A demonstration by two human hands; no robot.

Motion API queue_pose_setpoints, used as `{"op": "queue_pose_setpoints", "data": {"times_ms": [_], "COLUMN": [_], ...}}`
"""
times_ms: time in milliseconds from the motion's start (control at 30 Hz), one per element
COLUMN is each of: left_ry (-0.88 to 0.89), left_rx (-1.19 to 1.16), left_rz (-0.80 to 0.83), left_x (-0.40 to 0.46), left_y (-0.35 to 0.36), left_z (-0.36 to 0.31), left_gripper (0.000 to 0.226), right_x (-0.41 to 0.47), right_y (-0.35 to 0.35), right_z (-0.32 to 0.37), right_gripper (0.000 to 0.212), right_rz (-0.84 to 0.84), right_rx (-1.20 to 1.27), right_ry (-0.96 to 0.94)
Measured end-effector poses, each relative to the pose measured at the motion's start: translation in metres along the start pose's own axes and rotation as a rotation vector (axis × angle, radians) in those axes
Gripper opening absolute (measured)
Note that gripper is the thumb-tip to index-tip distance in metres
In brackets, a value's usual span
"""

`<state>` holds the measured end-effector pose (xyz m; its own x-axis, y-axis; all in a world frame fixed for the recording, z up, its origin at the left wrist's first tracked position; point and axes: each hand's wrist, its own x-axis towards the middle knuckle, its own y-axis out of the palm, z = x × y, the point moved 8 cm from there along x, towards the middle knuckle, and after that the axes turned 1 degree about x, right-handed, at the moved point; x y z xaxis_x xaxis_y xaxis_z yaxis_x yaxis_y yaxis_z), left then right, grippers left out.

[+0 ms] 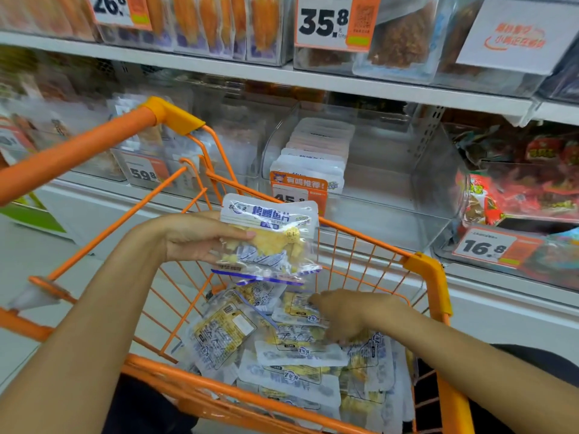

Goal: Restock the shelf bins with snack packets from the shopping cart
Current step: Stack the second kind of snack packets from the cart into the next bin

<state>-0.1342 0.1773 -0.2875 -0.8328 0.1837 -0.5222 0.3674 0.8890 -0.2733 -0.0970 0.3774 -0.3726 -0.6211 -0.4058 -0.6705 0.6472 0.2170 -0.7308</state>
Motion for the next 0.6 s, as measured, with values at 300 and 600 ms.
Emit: {"op": "queue_pose_setpoints", "data": {"times_ms": [300, 600], "left_ry": [0.106, 0.124], "left_rx": [-0.089, -0.236], "left_rz": [-0.071, 0.013], "left_x": [-0.005, -0.009], "left_y": [-0.009, 0.019], "left_z": [-0.011, -0.023], "left_gripper": [0.010, 0.023], "right_x": [-0.060, -0.082], "right_y": [-0.078, -0.146], "right_z": [-0.005, -0.032], "right_gripper": [0.022, 0.022], "right_rz": [-0.116, -0.713], "right_rx": [0.351, 0.871], "right_ry": [-0.274, -0.255]}}
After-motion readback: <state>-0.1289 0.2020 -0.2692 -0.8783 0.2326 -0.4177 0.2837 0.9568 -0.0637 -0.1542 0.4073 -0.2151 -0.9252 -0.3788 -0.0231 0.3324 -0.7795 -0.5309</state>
